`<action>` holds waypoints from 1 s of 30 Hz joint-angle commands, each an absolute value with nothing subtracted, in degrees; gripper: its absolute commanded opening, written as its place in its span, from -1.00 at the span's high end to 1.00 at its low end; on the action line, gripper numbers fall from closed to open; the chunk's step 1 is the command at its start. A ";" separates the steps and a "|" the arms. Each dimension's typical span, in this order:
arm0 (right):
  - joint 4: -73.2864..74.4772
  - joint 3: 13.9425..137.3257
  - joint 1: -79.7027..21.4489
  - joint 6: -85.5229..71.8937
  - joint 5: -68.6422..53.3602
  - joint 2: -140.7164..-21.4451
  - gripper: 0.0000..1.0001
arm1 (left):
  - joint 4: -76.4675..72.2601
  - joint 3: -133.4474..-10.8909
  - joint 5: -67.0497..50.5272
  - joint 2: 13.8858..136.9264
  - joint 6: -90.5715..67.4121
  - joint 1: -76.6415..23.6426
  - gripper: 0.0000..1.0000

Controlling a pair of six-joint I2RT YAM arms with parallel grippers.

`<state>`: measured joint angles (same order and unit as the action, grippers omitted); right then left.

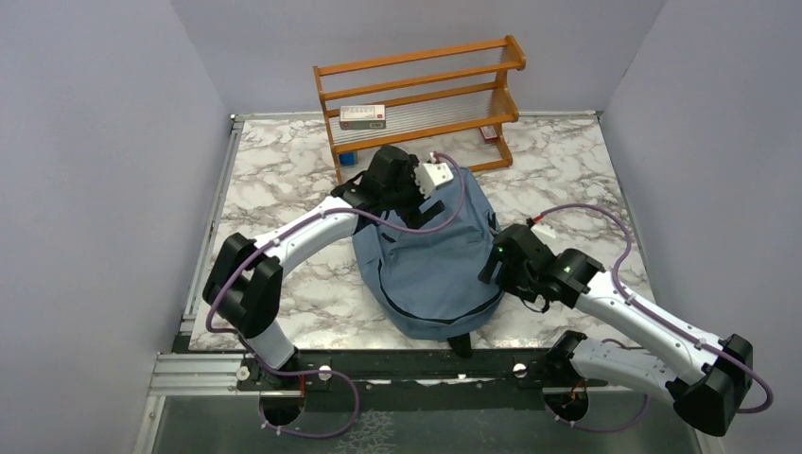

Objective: Pack the student bag
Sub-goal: Adjust the student bag at the center of the board.

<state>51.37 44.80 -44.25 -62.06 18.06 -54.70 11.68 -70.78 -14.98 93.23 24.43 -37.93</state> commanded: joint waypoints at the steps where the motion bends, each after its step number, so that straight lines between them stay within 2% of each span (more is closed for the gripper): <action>1: 49.29 44.12 -44.21 -61.35 17.08 -53.87 -0.55 | 12.10 -72.51 -14.30 95.76 24.58 -38.50 -0.87; 22: 47.02 43.00 -44.21 -59.97 15.56 -55.02 -0.55 | 17.47 -73.13 -11.71 101.32 30.50 -43.59 -0.87; 25: 47.02 42.82 -44.21 -60.03 15.64 -54.90 -0.55 | 17.47 -74.24 -9.26 102.76 30.08 -43.59 -0.73; 30: 47.02 42.72 -44.21 -59.98 15.87 -54.77 -0.53 | 17.48 -77.29 -4.46 104.52 27.62 -43.60 -0.18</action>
<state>47.99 43.20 -44.25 -60.38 16.16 -54.76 18.41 -73.89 -11.70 102.39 28.47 -43.83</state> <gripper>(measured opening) 0.771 0.699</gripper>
